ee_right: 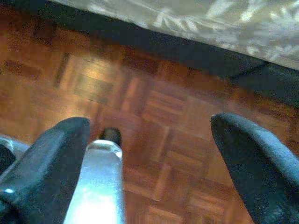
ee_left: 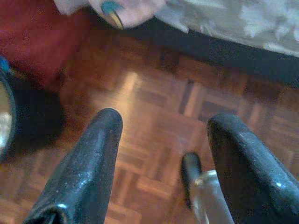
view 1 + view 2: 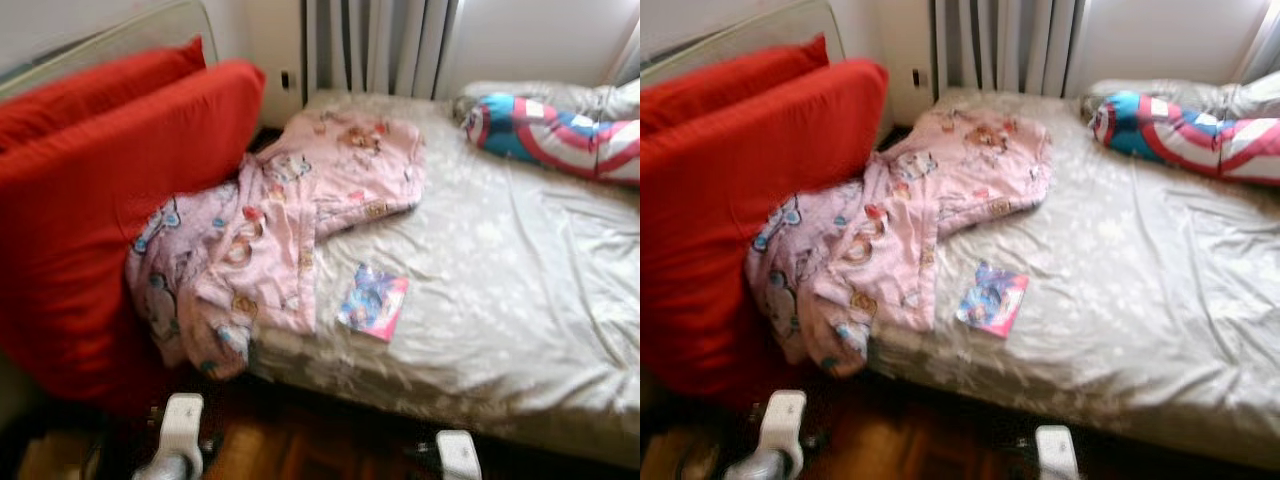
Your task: Clean up the room
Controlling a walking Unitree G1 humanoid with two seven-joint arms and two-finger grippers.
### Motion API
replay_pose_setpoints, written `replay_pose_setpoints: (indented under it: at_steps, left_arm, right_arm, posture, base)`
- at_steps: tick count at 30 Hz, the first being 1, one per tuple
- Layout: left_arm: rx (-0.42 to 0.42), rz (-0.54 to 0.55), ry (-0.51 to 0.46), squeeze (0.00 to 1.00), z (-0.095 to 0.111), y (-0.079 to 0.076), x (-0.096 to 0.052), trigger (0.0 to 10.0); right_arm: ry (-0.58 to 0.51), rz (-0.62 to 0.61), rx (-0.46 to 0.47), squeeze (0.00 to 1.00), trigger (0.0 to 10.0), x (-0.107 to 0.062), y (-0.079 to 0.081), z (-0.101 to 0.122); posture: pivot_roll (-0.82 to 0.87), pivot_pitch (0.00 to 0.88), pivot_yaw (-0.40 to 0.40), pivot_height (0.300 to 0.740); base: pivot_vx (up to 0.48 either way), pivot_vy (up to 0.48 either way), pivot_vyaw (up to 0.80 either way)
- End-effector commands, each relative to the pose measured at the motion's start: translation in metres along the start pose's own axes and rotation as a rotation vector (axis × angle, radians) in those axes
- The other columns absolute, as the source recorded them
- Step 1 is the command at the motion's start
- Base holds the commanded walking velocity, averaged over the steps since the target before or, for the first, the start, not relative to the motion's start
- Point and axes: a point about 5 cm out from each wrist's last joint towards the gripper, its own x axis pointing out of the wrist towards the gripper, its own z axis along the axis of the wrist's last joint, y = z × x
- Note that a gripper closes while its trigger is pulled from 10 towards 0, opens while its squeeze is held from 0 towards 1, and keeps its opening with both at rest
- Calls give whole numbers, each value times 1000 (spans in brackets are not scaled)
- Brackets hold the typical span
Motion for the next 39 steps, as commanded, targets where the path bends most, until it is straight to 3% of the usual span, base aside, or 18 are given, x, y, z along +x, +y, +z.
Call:
replay_pose_setpoints:
  at_steps: [1,39]
  left_arm:
    - [11,-9,27,0,-5,-1,-1,10000]
    - [18,-12,31,0,-6,-1,-1,10000]
  right_arm:
    - [0,1,-4,0,10000,0,0,-2]
    - [2,11,-40,0,10000,0,1,-2]
  posture:
    - [-59,54,-40,740]
    - [-61,54,-35,740]
  base:
    - [0,-304,0]
    - [0,-290,0]
